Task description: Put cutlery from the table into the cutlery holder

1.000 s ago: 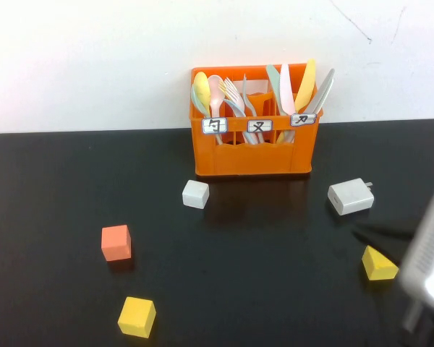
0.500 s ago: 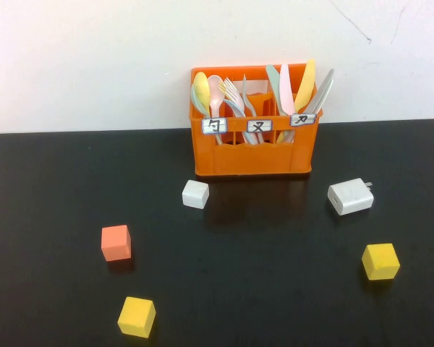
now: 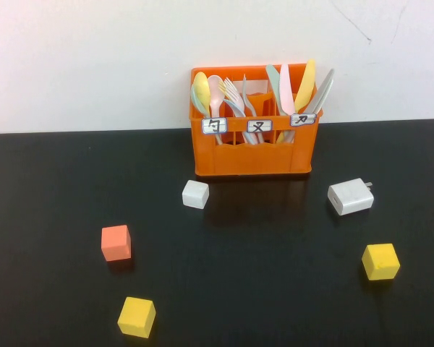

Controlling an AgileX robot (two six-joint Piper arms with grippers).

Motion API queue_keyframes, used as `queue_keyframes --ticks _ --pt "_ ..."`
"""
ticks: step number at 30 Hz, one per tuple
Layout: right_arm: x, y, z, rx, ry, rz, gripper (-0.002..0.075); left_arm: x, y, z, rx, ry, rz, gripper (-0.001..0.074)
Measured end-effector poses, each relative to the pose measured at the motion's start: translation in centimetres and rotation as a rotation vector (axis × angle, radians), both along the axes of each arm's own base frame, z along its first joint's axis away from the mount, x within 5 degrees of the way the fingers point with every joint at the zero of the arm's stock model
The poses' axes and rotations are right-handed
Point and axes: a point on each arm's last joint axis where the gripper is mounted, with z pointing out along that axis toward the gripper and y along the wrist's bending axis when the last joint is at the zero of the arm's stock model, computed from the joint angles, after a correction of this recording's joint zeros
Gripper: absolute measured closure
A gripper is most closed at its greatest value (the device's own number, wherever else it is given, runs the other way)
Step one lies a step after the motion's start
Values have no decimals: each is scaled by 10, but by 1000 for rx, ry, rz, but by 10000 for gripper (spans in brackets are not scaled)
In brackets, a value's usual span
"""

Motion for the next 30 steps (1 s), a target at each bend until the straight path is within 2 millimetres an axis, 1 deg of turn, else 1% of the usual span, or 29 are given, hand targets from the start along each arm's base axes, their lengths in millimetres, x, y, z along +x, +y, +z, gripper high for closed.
queue_keyframes --ticks 4,30 --pt "2 2 -10 -22 25 3 727 0 0 0 3 -2 1 736" --pt "2 3 -13 -20 38 10 728 0 0 0 6 -4 2 736"
